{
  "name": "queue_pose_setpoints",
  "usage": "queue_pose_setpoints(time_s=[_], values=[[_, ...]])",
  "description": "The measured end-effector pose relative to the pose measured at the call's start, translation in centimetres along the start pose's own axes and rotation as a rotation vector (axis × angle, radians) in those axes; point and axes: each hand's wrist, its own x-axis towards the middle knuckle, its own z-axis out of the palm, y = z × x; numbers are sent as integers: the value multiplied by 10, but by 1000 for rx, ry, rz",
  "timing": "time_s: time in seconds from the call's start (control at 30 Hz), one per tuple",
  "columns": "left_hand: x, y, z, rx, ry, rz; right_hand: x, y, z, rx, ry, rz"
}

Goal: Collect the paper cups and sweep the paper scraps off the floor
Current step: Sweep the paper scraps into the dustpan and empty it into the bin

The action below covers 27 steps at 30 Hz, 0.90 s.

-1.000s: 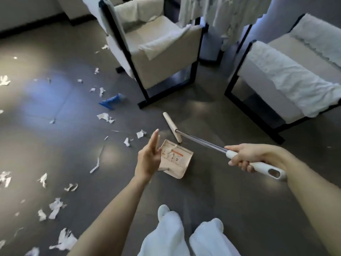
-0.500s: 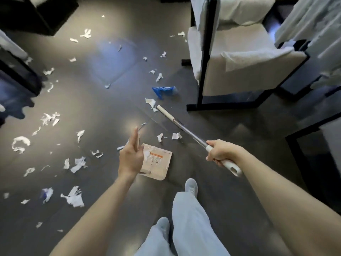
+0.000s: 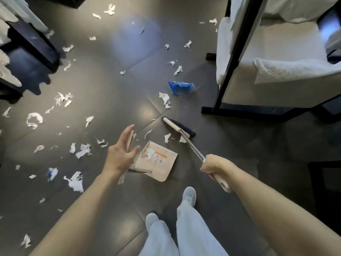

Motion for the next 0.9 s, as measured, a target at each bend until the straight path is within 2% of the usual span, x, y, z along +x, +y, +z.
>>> queue_pose_setpoints(time_s=[0.07, 0.2, 0.33, 0.5, 0.77, 0.9], values=[[3, -1, -2, 16, -6, -5, -7, -9, -3, -73, -50, -51], [4, -6, -9, 114, 52, 26, -28, -20, 7, -49, -136, -71], [-1, -14, -24, 130, 67, 0, -51, -25, 30, 314, -296, -45], [-21, -21, -41, 157, 84, -14, -76, -33, 15, 511, -285, -35], [-27, -27, -66, 196, 265, -79, -83, -91, -32, 308, -63, -145], [-8, -21, -72, 202, 385, -114, -53, -135, -62, 18, -1, -214]])
